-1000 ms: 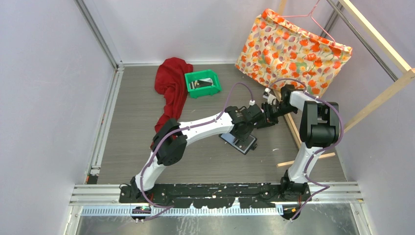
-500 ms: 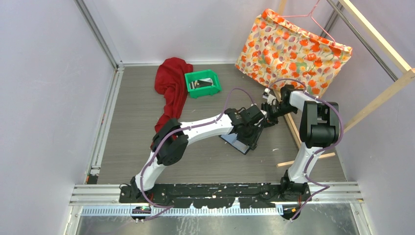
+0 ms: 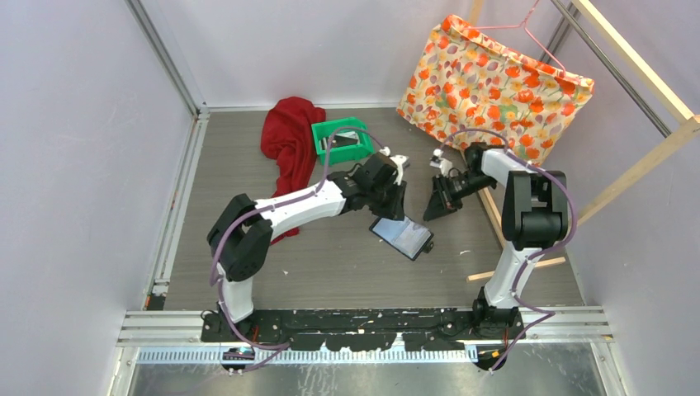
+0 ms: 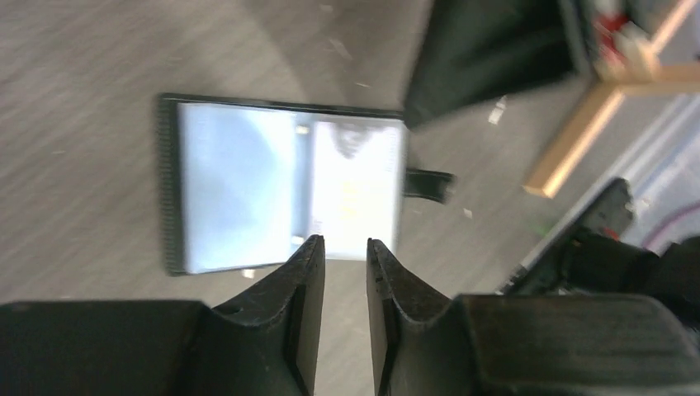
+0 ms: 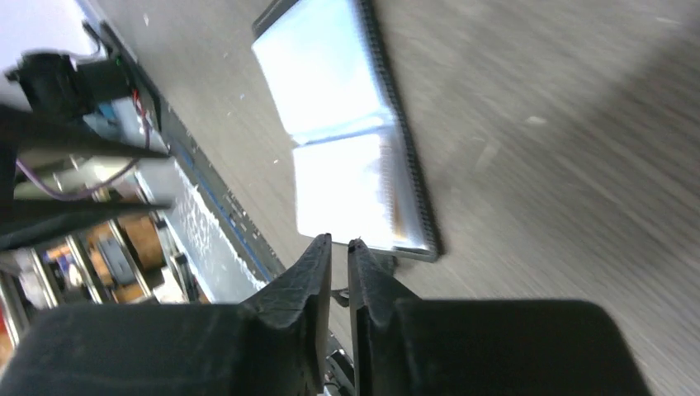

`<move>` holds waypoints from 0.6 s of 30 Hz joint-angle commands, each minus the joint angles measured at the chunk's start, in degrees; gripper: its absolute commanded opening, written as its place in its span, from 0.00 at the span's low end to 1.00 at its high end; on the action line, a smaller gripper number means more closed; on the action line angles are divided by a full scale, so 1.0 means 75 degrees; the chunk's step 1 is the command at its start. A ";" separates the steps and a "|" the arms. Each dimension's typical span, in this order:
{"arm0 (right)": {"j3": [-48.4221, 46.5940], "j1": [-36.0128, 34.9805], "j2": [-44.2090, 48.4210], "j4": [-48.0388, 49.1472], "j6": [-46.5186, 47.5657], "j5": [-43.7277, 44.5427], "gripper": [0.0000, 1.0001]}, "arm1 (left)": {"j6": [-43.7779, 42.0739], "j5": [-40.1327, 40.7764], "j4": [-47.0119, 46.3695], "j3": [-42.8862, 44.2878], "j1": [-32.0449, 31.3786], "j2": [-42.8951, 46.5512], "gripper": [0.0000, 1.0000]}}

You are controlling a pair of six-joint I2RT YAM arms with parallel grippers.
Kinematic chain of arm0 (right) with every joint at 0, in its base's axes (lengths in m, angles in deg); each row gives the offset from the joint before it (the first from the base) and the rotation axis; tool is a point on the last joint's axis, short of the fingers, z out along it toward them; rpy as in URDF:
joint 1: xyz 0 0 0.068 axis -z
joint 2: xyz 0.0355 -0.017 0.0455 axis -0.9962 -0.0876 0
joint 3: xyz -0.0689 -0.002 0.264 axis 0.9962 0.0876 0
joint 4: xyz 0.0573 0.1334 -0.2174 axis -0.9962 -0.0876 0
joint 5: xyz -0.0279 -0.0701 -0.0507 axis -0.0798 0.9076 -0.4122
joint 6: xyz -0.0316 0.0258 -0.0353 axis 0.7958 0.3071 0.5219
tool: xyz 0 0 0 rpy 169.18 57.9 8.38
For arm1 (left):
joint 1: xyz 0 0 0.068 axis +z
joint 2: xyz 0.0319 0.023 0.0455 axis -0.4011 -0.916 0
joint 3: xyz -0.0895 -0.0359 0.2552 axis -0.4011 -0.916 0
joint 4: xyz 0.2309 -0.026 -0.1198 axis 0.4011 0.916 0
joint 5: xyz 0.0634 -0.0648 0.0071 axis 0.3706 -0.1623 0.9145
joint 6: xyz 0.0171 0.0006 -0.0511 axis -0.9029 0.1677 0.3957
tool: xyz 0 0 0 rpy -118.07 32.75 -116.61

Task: Put the credit cards into the card holder
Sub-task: Open the card holder at the center of the board.

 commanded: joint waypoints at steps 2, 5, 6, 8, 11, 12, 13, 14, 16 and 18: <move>-0.0408 -0.1237 -0.0053 -0.0871 0.0805 0.0089 0.15 | -0.0504 0.0553 -0.0851 -0.0541 0.0189 -0.0261 0.26; -0.0425 -0.1446 -0.0288 -0.0839 0.0726 0.0875 0.13 | -0.0678 0.0806 -0.1088 -0.0690 0.0186 -0.0450 0.26; -0.0420 -0.1475 -0.0382 -0.0808 0.0647 0.1142 0.13 | -0.0698 0.0893 -0.1122 -0.0708 0.0189 -0.0540 0.26; -0.0438 -0.1509 -0.0681 -0.0726 0.0379 0.1750 0.12 | -0.0719 0.1015 -0.1163 -0.0718 0.0189 -0.0789 0.28; -0.0584 -0.1646 -0.1032 -0.0682 0.0125 0.2300 0.12 | -0.0483 0.1233 -0.1155 -0.0945 0.0178 -0.0911 0.29; -0.0623 -0.1665 -0.1046 -0.0579 -0.0011 0.2493 0.12 | -0.0333 0.1318 -0.1150 -0.1098 0.0167 -0.0864 0.29; -0.0666 -0.1675 -0.1056 -0.0468 -0.0107 0.2690 0.12 | -0.0170 0.1385 -0.1175 -0.1284 0.0166 -0.0780 0.29; -0.0729 -0.1668 -0.1048 -0.0369 -0.0188 0.2842 0.12 | 0.0058 0.1399 -0.1213 -0.1444 0.0166 -0.0667 0.29; -0.0863 -0.1671 -0.1048 -0.0250 -0.0245 0.3017 0.13 | 0.0535 0.1371 -0.1401 -0.2000 0.0166 -0.0465 0.29; -0.1018 -0.1673 -0.1090 -0.0214 -0.0223 0.3077 0.14 | 0.1111 0.1053 -0.1694 -0.2426 0.0140 -0.0304 0.29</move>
